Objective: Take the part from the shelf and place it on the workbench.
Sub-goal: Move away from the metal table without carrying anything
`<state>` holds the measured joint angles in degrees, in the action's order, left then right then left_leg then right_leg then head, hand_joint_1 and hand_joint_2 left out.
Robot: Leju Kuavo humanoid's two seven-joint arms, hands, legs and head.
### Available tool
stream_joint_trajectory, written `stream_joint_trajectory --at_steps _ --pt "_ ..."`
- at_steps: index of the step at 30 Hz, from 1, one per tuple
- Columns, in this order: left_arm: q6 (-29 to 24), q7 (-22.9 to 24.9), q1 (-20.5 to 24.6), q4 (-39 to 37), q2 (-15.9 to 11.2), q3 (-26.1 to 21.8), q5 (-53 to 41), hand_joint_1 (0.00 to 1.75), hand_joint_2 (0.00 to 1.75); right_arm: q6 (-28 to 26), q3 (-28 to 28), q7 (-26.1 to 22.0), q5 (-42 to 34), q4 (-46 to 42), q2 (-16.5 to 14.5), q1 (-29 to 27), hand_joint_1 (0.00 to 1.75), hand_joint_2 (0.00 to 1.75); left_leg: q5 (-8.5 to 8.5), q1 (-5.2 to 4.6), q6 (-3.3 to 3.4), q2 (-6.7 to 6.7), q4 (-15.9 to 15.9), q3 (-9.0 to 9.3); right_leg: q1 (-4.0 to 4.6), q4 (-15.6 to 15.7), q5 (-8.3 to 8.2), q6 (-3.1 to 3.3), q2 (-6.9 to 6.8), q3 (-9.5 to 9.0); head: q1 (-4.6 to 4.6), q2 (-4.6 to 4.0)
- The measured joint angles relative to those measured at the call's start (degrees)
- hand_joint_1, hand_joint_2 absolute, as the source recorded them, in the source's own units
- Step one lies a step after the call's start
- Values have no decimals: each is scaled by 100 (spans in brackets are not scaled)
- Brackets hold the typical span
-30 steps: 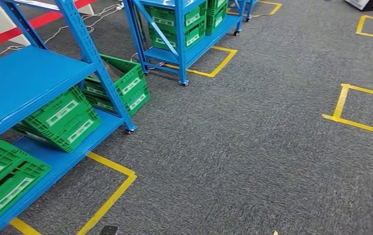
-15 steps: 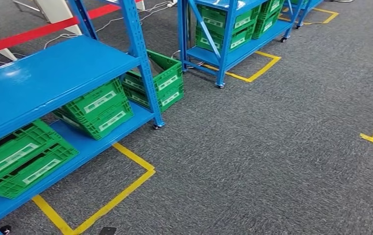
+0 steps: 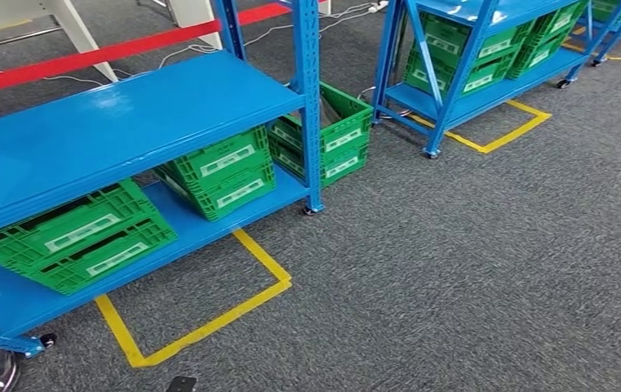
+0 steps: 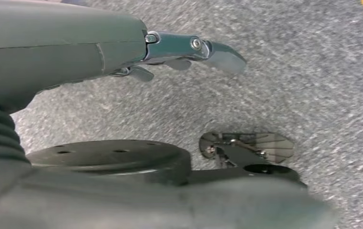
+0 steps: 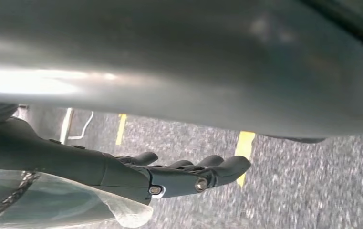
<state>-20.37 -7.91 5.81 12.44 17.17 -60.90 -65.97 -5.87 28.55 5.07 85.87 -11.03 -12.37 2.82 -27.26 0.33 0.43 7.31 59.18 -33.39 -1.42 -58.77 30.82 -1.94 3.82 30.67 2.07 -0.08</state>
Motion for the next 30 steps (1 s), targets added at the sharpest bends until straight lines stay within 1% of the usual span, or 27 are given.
stream_joint_trajectory --at_steps 1,2,4,6,7,8,9,10,11,12,13,14,15,16,17,18,19,20,21,22,23,24,25,26,27,28,30 --pt "0 1 -9 0 -3 -1 -3 0 0 -1 1 5 0 0 -2 3 0 0 -28 -6 -26 -72 41 -22 -2 3 -3 39 -66 -8 -4 1" --pt "2 5 -12 0 -5 -1 -4 0 0 -1 2 3 1 0 -4 3 0 0 -110 -14 -52 -206 167 -81 -6 12 -3 79 -143 -19 -22 0" --pt "22 56 2 0 -3 -1 -8 0 0 8 2 3 8 1 -5 -10 0 0 -437 -29 -93 -547 778 -366 3 20 10 146 -322 -34 -57 1" --pt "61 175 12 0 2 -2 -20 0 0 20 2 14 32 1 -4 -26 0 0 -723 -20 -106 -669 1512 -718 25 19 31 179 -511 -41 -68 1" --pt "80 241 10 0 7 -3 -32 0 0 29 1 22 50 1 -3 -26 0 0 -725 -17 -100 -684 1665 -790 36 19 43 187 -597 -49 -69 0" --pt "93 296 8 0 12 -4 -43 0 0 43 1 29 68 1 -3 -18 0 0 -615 -19 -82 -697 1590 -751 46 19 58 189 -672 -64 -70 0" --pt "102 338 8 0 15 -5 -52 0 0 59 0 38 85 1 -4 -8 0 0 -416 -28 -47 -734 1293 -602 58 20 77 185 -744 -91 -70 0" --pt "109 362 10 0 17 -5 -59 0 0 71 -1 44 96 1 -5 0 0 0 -217 -55 7 -854 891 -399 68 21 101 176 -811 -120 -70 0" --pt "114 374 17 0 17 -5 -62 0 0 80 -1 49 104 2 -9 3 0 0 -88 -99 64 -1018 521 -212 87 19 130 156 -877 -144 -67 1" --pt "120 381 25 0 18 -5 -65 0 0 84 -1 54 108 3 -11 3 0 0 -29 -141 111 -1159 244 -77 103 19 154 134 -944 -163 -72 0" --pt "129 382 30 0 17 -5 -67 0 0 86 -1 54 107 4 -13 5 0 0 -41 -177 142 -1254 113 -20 114 21 171 113 -1010 -175 -71 0" --pt "142 381 28 0 15 -5 -68 0 0 87 -1 53 100 5 -15 13 0 0 -66 -196 153 -1246 76 -15 126 30 181 91 -1083 -191 -75 -1" --pt "156 380 18 0 13 -5 -69 0 0 86 -1 52 92 4 -14 26 0 0 -63 -186 164 -1167 42 -9 129 47 190 71 -1154 -219 -78 -1" --pt "169 379 2 0 10 -6 -70 0 0 85 -1 49 84 2 -14 36 0 0 -47 -167 176 -1087 7 3 125 40 220 46 -1117 -232 -67 -1" --pt "177 377 -10 0 9 -7 -71 0 44 83 -1 46 77 1 -14 42 0 0 -29 -142 196 -1007 -28 19 117 -36 286 21 -985 -207 -62 -1" --pt "173 374 -11 0 10 -7 -73 0 87 80 -1 43 72 -1 -13 42 0 0 -11 -115 215 -926 -60 35 104 -234 403 -2 -797 -114 -49 0" --pt "164 371 -6 0 11 -8 -76 0 131 77 -1 40 68 -2 -13 34 0 0 -3 -99 228 -850 -72 39 87 -551 558 -18 -584 54 -39 1" --pt "151 367 2 0 12 -8 -78 0 175 73 -1 38 62 -1 -13 25 0 0 -2 -92 241 -770 -72 37 76 -943 718 -30 -459 268 -35 0" --pt "137 362 6 0 13 -8 -79 0 175 64 0 38 55 -1 -12 16 0 0 -5 -90 245 -686 -72 38 72 -1298 825 -41 -411 478 -33 0" --pt "127 358 3 0 14 -8 -79 0 175 46 1 39 50 -1 -10 9 0 0 -8 -90 247 -607 -71 45 72 -1497 825 -49 -397 624 -35 0" --pt "116 355 -2 0 14 -9 -76 0 175 19 1 47 48 -2 -9 6 0 0 -13 -89 245 -530 -70 57 71 -1487 706 -52 -392 674 -34 -1" --pt "110 352 -5 0 14 -9 -74 0 175 -15 1 60 46 -2 -7 8 0 0 -22 -86 237 -463 -68 76 69 -1243 479 -51 -384 609 -35 -1" --pt "104 348 -8 0 16 -10 -72 0 175 -50 0 79 45 -3 -7 11 0 0 -35 -84 221 -409 -66 95 65 -854 224 -45 -368 471 -35 0" --pt "99 342 -9 0 18 -10 -70 0 175 -77 -1 98 43 -2 -7 15 0 0 -52 -91 197 -366 -54 108 64 -484 44 -39 -340 326 -30 0" --pt "95 338 -10 0 18 -10 -68 0 175 -108 -1 121 38 -1 -8 20 0 0 -66 -98 171 -336 -40 107 65 -202 -60 -19 -310 202 -29 0" --pt "88 336 -14 0 17 -10 -67 0 175 -143 -1 152 34 -1 -8 22 0 0 -72 -104 143 -318 -30 97 70 -55 -82 7 -284 135 -29 1" --pt "72 340 -20 0 12 -10 -63 0 175 -217 1 255 21 -1 -8 23 0 0 -67 -101 97 -301 -21 78 81 -10 -69 77 -265 98 -34 0"
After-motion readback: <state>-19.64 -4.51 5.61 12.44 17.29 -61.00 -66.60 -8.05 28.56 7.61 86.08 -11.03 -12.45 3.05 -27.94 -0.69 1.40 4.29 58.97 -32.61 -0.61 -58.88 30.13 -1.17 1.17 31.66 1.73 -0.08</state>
